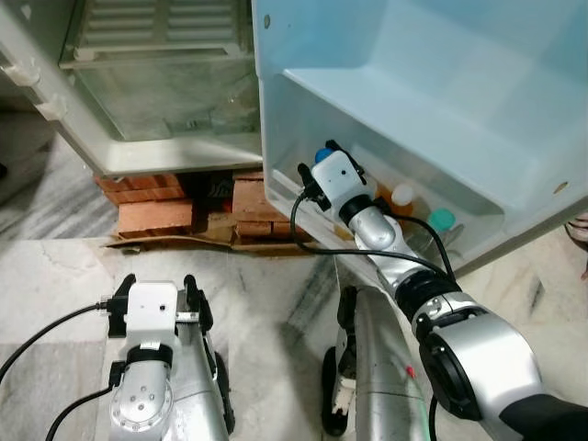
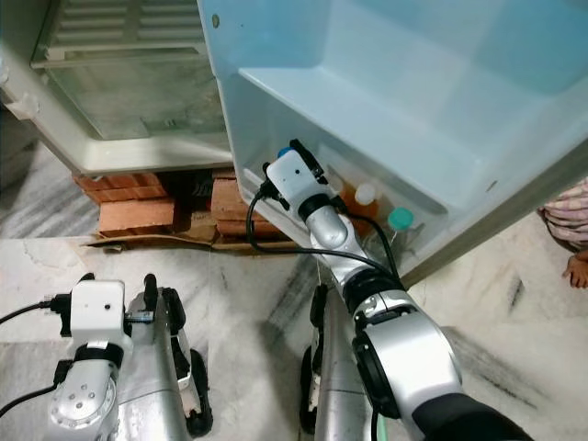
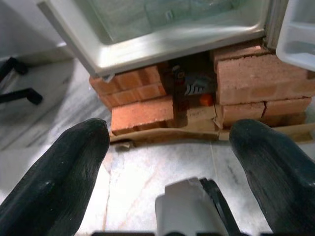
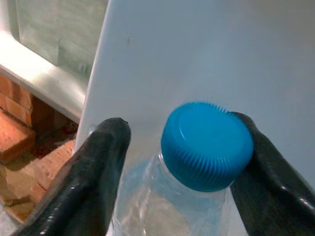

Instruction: Restocking fridge

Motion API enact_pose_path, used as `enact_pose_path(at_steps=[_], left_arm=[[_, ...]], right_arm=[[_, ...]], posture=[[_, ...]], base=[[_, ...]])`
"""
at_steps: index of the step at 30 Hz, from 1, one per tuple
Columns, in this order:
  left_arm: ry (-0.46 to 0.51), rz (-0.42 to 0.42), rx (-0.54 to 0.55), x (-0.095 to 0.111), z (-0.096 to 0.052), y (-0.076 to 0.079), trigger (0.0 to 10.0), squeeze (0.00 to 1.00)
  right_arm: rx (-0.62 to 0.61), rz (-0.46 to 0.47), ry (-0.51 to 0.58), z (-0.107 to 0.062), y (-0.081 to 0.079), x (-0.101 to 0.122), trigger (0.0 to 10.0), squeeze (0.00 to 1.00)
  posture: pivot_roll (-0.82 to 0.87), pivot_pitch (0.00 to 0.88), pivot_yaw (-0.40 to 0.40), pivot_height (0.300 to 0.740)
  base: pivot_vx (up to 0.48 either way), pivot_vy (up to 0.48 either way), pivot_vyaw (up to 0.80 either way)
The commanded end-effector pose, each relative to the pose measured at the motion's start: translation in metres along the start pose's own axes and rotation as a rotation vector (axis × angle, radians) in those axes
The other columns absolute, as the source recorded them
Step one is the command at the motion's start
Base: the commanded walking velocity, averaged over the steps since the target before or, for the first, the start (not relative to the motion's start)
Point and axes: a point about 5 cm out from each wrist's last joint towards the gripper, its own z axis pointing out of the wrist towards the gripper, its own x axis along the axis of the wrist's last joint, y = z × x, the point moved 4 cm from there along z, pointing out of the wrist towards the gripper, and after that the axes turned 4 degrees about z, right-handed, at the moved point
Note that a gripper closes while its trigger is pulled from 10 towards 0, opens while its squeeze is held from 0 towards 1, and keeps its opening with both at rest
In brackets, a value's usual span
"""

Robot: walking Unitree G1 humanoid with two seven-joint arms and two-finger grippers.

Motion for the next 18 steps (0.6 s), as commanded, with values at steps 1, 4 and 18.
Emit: enact_pose_path(at_steps=[1,4,18], left_arm=[[-0.022,0.013,0.008,-0.007,0.0,-0.003,10.0,0.0],[-0.014,0.017,0.013,-0.004,0.006,-0.005,10.0,0.0],[-0.031,0.008,-0.002,-0.016,0.004,0.001,10.0,0.0]], right_arm=[[0.003,0.01,0.049,0.005,0.004,0.014,10.0,1.0],[0.015,0.014,0.099,0.008,0.009,0.026,10.0,1.0],[0.145,0.138,0.268,-0.019,0.008,0.04,10.0,1.0]], posture=[[0.14,0.284,-0.044,0.508],[0.14,0.272,-0.044,0.508],[0.08,0.194,-0.023,0.508]], base=[[0.0,0.0,0.0],[0.0,0.0,0.0],[0.0,0.0,0.0]])
